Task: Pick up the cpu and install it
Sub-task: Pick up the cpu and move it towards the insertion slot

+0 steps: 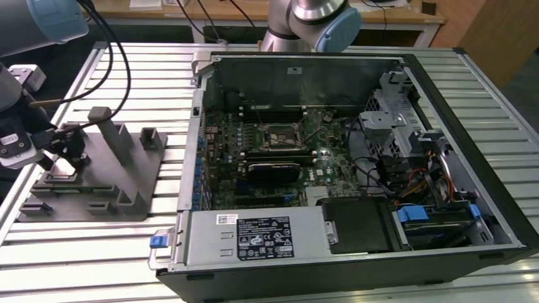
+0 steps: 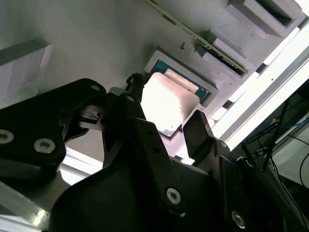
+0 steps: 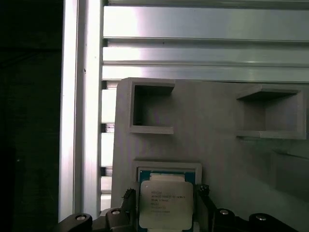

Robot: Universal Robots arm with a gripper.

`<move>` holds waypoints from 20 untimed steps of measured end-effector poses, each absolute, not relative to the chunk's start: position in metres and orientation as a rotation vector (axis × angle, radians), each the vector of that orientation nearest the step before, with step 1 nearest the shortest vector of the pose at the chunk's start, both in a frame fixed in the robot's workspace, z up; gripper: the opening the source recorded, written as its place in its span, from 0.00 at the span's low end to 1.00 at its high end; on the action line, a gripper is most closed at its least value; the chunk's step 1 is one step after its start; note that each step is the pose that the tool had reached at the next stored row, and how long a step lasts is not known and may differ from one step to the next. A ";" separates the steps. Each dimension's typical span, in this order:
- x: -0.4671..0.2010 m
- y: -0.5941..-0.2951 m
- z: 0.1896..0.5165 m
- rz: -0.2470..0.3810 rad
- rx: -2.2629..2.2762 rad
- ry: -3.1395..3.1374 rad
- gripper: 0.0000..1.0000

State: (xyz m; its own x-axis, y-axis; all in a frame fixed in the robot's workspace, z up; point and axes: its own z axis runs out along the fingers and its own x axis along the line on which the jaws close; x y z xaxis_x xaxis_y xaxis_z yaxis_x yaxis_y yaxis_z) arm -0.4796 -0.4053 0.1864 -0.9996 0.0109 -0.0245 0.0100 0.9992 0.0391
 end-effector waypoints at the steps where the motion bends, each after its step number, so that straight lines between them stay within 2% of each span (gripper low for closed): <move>1: -0.480 -0.405 0.186 0.060 0.016 3.117 0.60; 20: -0.480 -0.404 0.180 0.060 0.016 3.117 0.60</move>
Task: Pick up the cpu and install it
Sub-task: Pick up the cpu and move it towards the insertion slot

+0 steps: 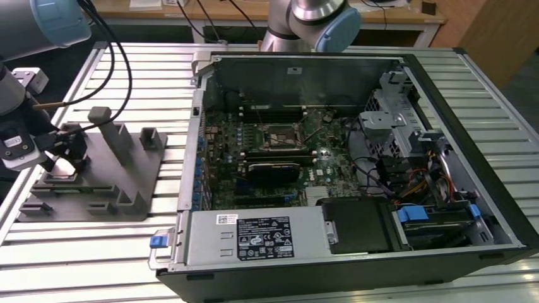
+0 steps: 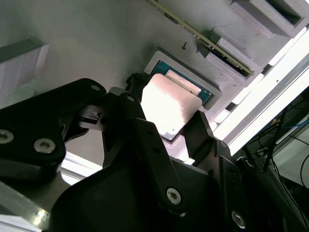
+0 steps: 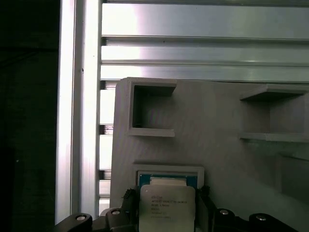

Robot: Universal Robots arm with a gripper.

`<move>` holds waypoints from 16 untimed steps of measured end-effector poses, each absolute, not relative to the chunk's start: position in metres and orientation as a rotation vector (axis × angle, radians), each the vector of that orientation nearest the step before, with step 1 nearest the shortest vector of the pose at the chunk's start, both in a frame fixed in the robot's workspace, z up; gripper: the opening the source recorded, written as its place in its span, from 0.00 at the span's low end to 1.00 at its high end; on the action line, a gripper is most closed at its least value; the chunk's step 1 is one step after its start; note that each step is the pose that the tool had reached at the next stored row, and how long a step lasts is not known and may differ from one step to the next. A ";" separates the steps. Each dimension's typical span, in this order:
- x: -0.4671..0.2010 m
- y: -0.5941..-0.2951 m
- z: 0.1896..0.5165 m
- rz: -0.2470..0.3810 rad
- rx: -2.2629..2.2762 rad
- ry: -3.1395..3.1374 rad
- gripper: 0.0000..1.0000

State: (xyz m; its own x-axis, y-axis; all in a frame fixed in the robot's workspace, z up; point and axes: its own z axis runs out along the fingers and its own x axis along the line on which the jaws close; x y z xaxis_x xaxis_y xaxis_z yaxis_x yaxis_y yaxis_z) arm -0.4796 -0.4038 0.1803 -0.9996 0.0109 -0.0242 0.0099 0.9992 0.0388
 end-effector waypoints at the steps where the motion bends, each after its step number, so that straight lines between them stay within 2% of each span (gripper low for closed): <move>1: -0.480 -0.404 0.180 0.060 0.016 3.117 0.60; 7: -0.480 -0.404 0.180 0.060 0.016 3.116 0.60; 9: -0.480 -0.404 0.180 0.060 0.016 3.117 0.59; 10: -0.480 -0.404 0.180 0.060 0.016 3.117 0.55; 16: -0.480 -0.404 0.180 0.060 0.016 3.117 0.55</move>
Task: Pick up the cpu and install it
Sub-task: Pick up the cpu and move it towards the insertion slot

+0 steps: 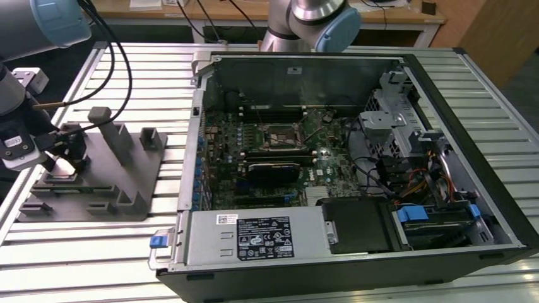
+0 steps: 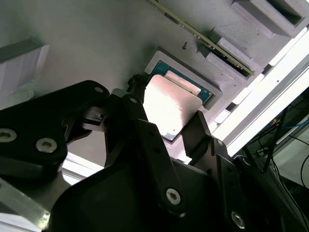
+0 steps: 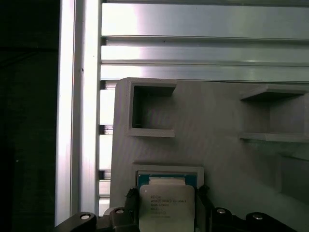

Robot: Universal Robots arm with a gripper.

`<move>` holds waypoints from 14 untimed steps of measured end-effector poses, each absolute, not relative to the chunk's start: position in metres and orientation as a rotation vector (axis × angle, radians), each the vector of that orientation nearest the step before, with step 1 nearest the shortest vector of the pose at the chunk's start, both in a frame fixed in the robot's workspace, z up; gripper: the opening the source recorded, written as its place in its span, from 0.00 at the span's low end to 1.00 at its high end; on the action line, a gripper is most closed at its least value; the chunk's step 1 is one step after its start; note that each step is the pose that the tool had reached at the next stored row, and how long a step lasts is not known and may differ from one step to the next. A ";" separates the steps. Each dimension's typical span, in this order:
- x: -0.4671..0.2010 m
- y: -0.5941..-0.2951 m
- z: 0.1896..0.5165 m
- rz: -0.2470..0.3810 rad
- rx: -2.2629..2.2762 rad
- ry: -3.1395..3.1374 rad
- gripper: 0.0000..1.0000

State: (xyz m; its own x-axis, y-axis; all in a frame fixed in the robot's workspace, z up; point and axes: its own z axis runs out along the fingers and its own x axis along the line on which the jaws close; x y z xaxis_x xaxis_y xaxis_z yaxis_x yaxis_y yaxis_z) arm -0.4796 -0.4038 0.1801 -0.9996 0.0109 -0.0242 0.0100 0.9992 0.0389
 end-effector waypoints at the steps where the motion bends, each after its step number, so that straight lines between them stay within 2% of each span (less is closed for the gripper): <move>1: -0.480 -0.404 0.180 0.060 0.016 3.117 0.55; 14: -0.480 -0.404 0.203 0.060 0.016 3.117 0.55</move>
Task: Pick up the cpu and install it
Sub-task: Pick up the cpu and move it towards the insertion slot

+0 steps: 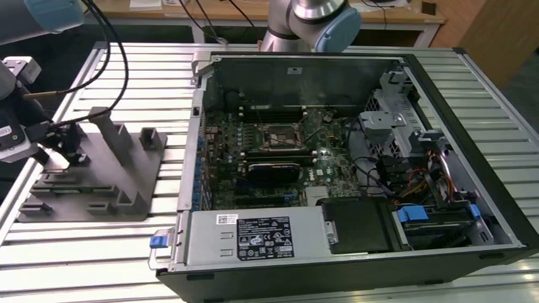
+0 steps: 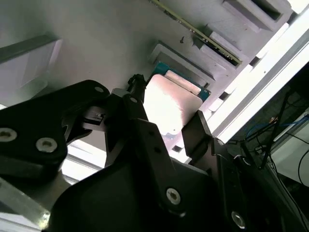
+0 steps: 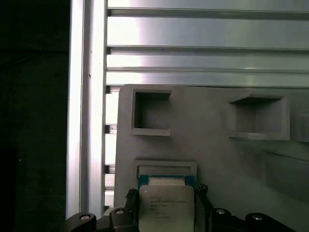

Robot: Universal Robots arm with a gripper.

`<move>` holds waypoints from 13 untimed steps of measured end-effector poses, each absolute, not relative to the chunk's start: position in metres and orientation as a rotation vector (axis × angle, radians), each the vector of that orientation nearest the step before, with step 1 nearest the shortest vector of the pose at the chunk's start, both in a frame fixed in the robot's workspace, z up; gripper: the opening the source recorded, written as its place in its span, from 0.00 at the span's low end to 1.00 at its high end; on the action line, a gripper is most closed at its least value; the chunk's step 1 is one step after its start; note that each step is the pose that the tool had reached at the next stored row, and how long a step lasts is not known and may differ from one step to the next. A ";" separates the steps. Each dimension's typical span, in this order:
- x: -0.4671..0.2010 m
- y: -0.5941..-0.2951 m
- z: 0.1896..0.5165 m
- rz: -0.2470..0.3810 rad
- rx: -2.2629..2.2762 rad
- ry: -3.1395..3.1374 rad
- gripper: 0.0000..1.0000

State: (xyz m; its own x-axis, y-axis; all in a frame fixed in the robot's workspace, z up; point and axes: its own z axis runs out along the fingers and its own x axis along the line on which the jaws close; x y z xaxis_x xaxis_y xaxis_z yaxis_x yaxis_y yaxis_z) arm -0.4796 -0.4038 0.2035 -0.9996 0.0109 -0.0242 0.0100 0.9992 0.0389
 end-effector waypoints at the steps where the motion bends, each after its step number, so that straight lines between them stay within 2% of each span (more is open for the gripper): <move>1: -0.480 -0.404 0.206 0.060 0.016 3.116 0.55; 13: -0.480 -0.404 0.233 0.060 0.016 3.116 0.55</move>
State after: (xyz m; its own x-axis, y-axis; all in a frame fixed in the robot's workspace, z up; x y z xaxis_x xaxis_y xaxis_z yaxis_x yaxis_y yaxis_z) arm -0.4796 -0.4038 0.2330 -0.9996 0.0109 -0.0243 0.0099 0.9992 0.0389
